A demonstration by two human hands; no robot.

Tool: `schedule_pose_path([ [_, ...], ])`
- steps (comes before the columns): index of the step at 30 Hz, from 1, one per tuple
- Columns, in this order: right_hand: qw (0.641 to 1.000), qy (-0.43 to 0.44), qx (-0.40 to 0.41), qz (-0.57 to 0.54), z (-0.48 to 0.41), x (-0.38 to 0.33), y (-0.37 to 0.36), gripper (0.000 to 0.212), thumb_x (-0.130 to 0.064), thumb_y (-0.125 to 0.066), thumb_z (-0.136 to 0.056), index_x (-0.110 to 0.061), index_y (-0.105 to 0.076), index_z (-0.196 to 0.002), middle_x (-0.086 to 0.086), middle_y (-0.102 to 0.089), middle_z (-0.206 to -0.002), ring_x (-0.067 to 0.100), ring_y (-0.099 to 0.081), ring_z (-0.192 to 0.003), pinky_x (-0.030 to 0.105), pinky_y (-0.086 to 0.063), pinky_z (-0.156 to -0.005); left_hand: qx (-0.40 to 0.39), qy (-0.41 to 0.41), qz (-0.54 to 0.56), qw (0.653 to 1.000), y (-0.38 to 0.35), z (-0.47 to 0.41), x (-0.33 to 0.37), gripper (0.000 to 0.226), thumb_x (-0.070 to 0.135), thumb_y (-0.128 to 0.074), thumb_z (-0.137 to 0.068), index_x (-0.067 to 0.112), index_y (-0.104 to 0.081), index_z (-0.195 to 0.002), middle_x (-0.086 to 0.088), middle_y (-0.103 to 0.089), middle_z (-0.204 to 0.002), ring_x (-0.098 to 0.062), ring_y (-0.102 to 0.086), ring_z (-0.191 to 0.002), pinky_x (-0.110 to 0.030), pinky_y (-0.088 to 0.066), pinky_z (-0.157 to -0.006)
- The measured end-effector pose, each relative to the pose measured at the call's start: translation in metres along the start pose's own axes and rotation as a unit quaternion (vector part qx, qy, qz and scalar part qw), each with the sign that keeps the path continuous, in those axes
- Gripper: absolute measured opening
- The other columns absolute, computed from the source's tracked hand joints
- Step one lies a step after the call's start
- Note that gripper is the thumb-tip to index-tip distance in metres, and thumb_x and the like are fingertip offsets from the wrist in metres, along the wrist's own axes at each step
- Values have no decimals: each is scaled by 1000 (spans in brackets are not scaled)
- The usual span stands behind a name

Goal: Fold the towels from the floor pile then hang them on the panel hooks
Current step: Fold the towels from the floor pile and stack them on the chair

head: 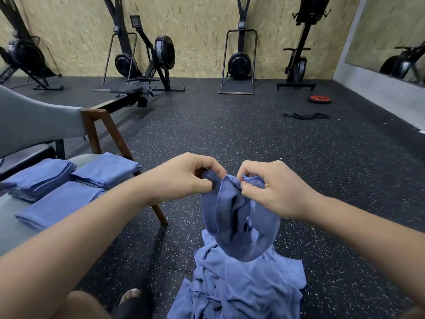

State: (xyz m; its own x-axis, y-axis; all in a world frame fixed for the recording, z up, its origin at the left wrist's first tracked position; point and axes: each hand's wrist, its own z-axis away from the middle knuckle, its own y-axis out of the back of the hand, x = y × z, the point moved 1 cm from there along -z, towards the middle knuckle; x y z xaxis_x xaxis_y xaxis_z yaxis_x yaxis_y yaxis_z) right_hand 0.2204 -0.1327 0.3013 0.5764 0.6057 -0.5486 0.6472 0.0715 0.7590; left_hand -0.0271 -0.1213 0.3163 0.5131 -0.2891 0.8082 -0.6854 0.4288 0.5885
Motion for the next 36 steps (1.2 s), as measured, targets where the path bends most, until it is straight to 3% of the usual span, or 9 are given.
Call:
schedule_pose_path([
  [3,999,-4,-36,-8,1,-2,-1,15,-12,-70,-94,-21,-65,-83,-1,-49,-55,8,-34,-53,19,-28,-52,36,-32,-69,996,2,0,0,44,6,-55,-84,32,-79,-110,1,-81,-102,-36,-69,-87,-52,-57,-83],
  [7,999,4,-43,-9,1,-4,-5,13,-16,-70,-95,-21,-64,-84,3,-53,-60,7,-35,-56,22,-30,-54,73,-66,-112,989,-8,-3,3,38,3,-62,-93,35,-77,-106,9,-79,-95,-17,-66,-77,-38,-55,-79],
  [11,999,-2,-33,-24,1,-3,-6,12,-13,-70,-93,-19,-65,-84,-2,-51,-59,7,-36,-56,22,-31,-54,124,-96,-68,985,-13,-3,5,30,11,-74,-98,33,-61,-112,10,-79,-90,-26,-71,-83,-43,-57,-82],
  [16,998,-24,-17,-47,-1,1,-8,10,-15,-68,-92,-21,-67,-84,1,-64,-70,19,-51,-65,40,-45,-66,185,-110,-24,976,-13,-6,7,30,14,-89,-86,24,-62,-92,1,-72,-78,-9,-58,-68,-33,-50,-69],
  [18,997,-32,-10,-65,-1,2,-8,10,-17,-67,-92,-22,-66,-83,0,-66,-74,23,-56,-73,43,-49,-72,185,-112,-20,976,-13,-7,7,23,14,-88,-87,24,-68,-88,3,-71,-76,-11,-59,-67,-32,-50,-68],
  [22,995,-40,4,-87,-2,3,-9,19,-10,-67,-94,-21,-62,-79,-3,-61,-73,8,-48,-72,41,-46,-74,180,-122,-55,975,-15,-6,10,23,4,-74,-90,26,-78,-89,4,-77,-84,-25,-74,-81,-46,-60,-82],
  [27,995,-39,17,-94,-3,6,-10,11,-14,-66,-94,-17,-63,-84,6,-64,-79,27,-56,-79,49,-50,-80,153,-131,-41,979,-17,-3,13,18,9,-79,-88,26,-79,-93,2,-79,-88,-29,-75,-82,-40,-61,-77],
  [32,994,-51,35,-92,-3,6,-9,10,-22,-66,-98,-24,-69,-89,-2,-72,-84,22,-65,-87,47,-54,-86,191,-137,-81,969,-17,-9,8,14,17,-88,-86,27,-79,-89,6,-77,-83,-18,-73,-77,-34,-59,-75],
  [36,992,-105,31,-62,-4,9,-7,5,-32,-59,-103,-30,-62,-100,-5,-73,-86,11,-64,-86,34,-51,-86,238,-95,-74,964,-16,-14,1,13,22,-88,-87,28,-77,-83,10,-76,-78,-5,-69,-72,-30,-57,-75],
])
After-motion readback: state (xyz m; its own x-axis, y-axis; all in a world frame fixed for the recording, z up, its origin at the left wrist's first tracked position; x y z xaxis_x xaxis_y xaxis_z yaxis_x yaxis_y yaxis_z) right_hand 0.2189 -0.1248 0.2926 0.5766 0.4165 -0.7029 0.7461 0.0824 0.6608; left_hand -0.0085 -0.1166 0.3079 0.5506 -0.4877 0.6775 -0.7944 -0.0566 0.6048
